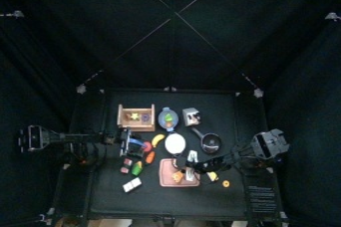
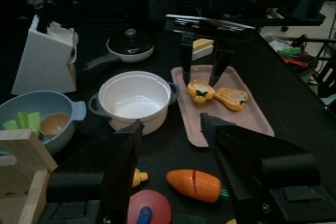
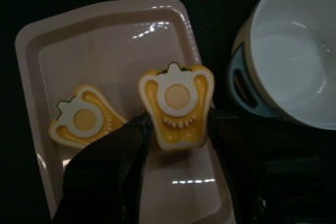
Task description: Hand over squash half
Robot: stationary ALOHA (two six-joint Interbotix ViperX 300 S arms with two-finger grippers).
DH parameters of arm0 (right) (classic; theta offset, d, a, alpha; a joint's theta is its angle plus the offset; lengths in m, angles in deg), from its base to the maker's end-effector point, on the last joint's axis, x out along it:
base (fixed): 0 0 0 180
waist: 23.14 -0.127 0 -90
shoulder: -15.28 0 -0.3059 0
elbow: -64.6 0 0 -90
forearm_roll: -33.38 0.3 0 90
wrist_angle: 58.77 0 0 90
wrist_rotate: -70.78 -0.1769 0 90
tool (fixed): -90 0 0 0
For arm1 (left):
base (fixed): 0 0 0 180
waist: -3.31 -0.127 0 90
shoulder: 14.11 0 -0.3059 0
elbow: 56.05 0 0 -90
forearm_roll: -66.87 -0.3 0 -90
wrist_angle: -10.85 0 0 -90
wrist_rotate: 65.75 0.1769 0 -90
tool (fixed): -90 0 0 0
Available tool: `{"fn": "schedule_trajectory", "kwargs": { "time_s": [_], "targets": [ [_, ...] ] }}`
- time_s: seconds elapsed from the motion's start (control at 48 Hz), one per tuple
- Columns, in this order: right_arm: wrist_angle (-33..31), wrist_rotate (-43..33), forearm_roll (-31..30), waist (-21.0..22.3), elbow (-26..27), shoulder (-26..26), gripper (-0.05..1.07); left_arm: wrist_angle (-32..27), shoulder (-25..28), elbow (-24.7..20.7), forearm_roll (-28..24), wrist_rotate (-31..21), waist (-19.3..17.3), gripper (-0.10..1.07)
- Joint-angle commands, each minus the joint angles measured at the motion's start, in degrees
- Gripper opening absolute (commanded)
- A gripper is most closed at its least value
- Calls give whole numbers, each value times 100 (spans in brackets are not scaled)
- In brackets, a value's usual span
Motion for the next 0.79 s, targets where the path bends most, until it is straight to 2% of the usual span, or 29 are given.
{"fn": "schedule_trajectory", "kwargs": {
  "time_s": [0.0,0.125,0.188,0.271,0.417,0.542,0.771],
  "targets": [
    [-105,9,-35,26,158,316,80,18,-9,-141,35,0,18,87],
    [-308,9,-132,26,202,492,80,18,-9,-229,158,-62,18,87],
    [-387,9,-255,35,237,580,80,26,-9,-272,404,-105,44,87],
    [-501,9,-466,88,281,694,80,53,-9,-316,1028,-202,211,87],
    [-721,9,-914,229,343,826,80,53,18,-527,2452,-272,809,88],
    [-791,0,-1336,387,360,844,80,53,149,-729,3217,-229,1336,88],
    [-809,0,-1670,598,448,853,80,53,633,-1081,3384,-308,1819,88]
  ]
}}
